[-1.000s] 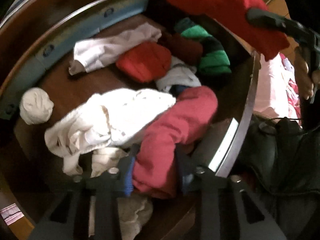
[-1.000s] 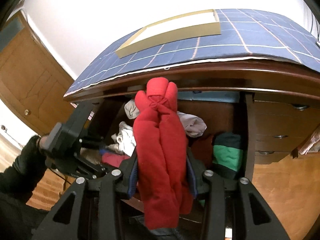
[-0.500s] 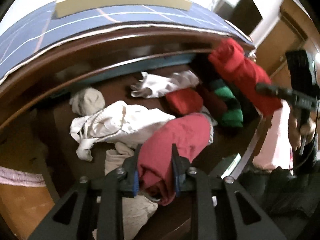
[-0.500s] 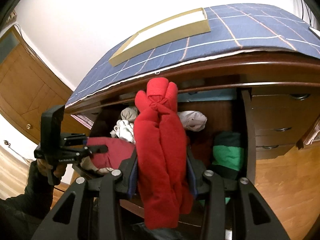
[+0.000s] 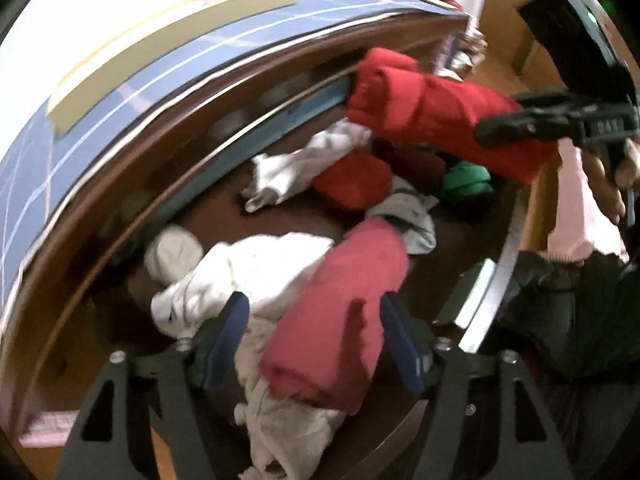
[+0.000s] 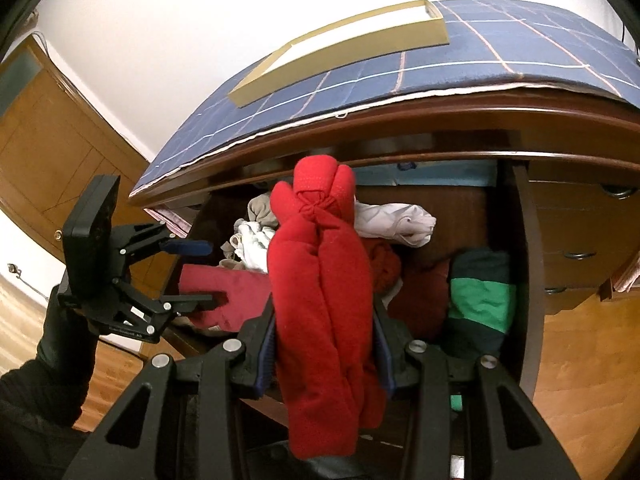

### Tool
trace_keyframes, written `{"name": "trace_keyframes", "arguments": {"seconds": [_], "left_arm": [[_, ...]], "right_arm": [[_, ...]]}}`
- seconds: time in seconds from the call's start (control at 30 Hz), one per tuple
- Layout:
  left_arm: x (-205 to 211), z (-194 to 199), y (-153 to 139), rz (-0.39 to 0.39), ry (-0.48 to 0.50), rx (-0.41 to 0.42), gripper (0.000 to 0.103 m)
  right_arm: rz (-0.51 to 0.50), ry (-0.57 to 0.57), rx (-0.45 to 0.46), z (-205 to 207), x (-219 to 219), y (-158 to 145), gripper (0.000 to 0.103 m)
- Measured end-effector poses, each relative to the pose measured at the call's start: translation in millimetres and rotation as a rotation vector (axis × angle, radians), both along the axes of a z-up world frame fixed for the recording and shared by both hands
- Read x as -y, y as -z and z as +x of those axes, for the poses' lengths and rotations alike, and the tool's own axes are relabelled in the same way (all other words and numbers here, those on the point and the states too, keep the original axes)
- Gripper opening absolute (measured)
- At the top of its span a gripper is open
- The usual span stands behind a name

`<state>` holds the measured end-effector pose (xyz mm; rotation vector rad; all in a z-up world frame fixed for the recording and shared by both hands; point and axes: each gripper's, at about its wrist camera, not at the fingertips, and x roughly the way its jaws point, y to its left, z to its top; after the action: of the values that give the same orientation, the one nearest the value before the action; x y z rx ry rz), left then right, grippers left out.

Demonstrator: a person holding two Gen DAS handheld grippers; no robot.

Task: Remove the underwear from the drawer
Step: 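Grasp the dark red rolled underwear with the left tool while the right holds the sock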

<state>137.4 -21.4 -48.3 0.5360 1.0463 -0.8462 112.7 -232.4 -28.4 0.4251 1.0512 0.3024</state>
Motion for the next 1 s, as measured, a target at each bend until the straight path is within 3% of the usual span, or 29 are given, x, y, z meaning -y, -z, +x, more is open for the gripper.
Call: {"name": "trace_keyframes", "arguments": {"seconds": [0.13,0.23,0.37,0.53,0.63,0.7,0.73,0.8,1.0], "left_arm": [[19.5,-6.0,2.0,0.035,0.079,0.012,0.068],[32.7,-3.9,26.2,0.15,0.107,-0.036,0.053],[38.9,-4.4,44.4,0.204,0.152,-0.102,0.052],[44.4,6.1,50.3,0.182,0.166,-0.214,0.052],[44.9,18.9,59.0,0.179,0.125,-0.27,0.053],[41.5,23.8,60.9,0.143,0.096,-0.31,0.041],[39.4,23.7,60.0,0.142,0.077,-0.295,0.028],[34.0,19.2,56.5,0.136,0.05,-0.256,0.027],[2.5,8.2,14.9,-0.082,-0.056,-0.203,0.026]], "right_arm": [[0.0,0.003,-0.001,-0.5,1.3,-0.1,0.043],[0.004,0.005,-0.003,-1.0,1.9,-0.2,0.043],[0.007,0.006,-0.002,-1.1,2.5,-0.7,0.043],[0.011,0.01,-0.008,0.0,2.4,0.3,0.043],[0.014,0.015,-0.008,-1.0,2.6,-0.6,0.043],[0.016,0.02,-0.004,-2.6,3.8,-1.9,0.043],[0.019,0.029,0.0,-3.7,5.5,-3.1,0.043],[0.029,0.043,0.005,-4.9,9.2,-4.4,0.043],[0.082,0.075,0.016,-4.2,17.2,-10.0,0.043]]}}
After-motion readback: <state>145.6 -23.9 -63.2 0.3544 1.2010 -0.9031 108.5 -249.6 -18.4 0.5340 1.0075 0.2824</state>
